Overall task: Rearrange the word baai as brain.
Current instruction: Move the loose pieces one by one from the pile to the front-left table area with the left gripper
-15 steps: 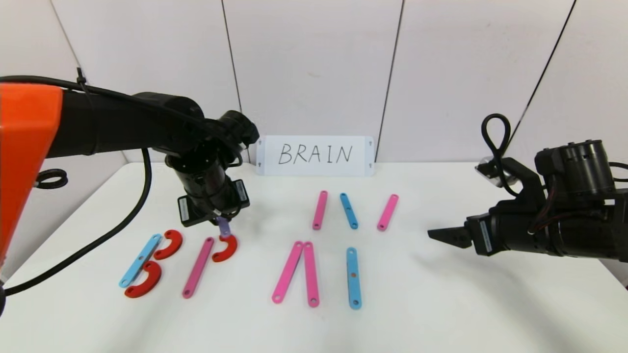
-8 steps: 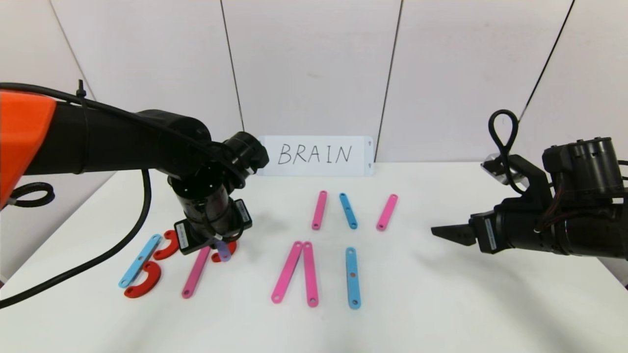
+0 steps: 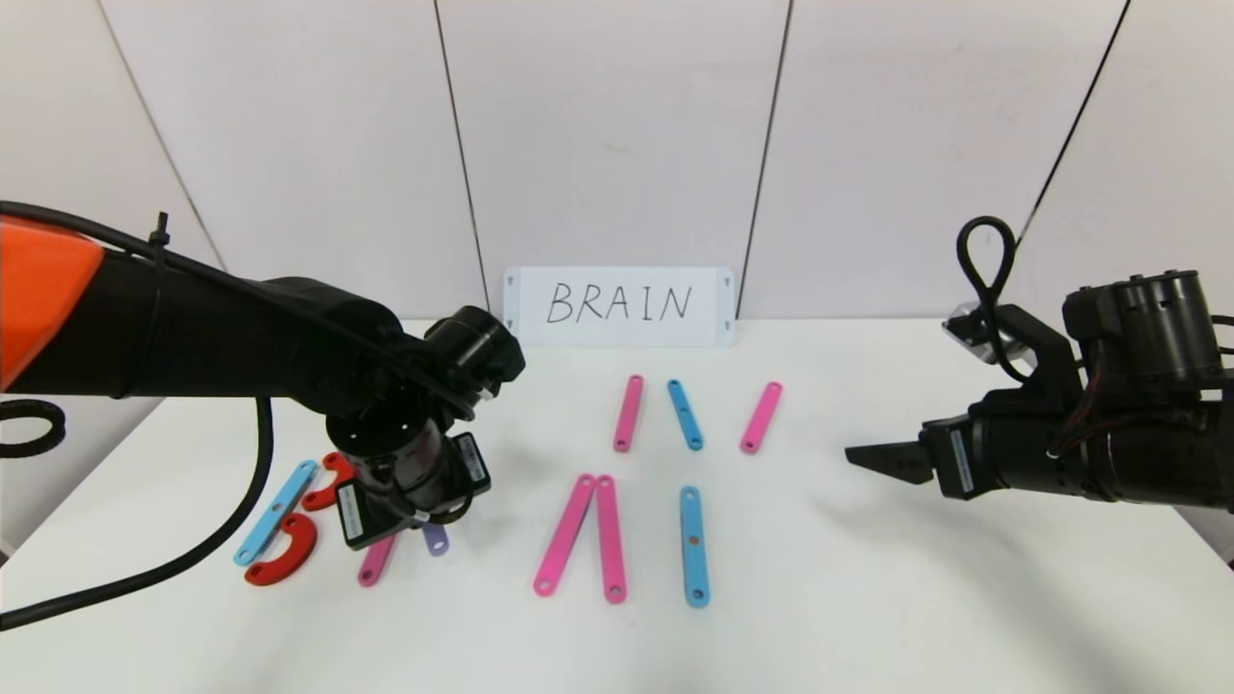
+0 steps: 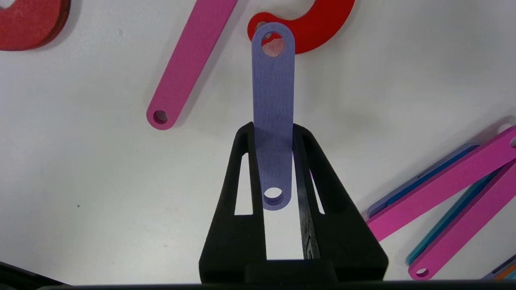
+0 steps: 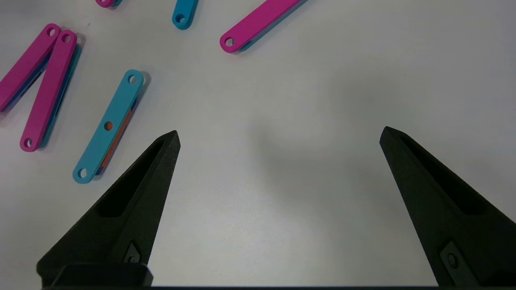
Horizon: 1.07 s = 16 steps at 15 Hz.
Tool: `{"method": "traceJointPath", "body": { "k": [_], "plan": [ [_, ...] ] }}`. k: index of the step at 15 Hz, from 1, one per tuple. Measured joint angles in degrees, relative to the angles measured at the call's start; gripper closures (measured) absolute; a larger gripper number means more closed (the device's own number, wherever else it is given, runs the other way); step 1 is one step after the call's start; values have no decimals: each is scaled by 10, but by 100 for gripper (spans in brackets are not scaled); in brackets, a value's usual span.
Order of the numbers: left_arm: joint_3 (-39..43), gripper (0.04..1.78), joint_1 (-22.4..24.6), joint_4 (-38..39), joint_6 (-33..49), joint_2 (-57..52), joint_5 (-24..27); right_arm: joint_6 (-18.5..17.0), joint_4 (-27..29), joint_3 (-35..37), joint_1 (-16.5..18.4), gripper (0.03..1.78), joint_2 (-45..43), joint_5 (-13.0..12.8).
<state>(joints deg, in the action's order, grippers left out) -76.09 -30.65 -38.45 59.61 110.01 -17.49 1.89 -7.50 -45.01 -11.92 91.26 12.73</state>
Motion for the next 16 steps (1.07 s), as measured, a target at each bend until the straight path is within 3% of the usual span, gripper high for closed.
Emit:
{"method": "traceJointPath", "body": {
  "k": [8, 16],
  "plan": [
    [70, 155, -9, 54, 1, -3, -1, 1, 0, -1, -1, 7, 4, 0],
    [89, 155, -10, 60, -1, 2, -1, 1, 0, -1, -2, 7, 9, -1]
  ]
}}
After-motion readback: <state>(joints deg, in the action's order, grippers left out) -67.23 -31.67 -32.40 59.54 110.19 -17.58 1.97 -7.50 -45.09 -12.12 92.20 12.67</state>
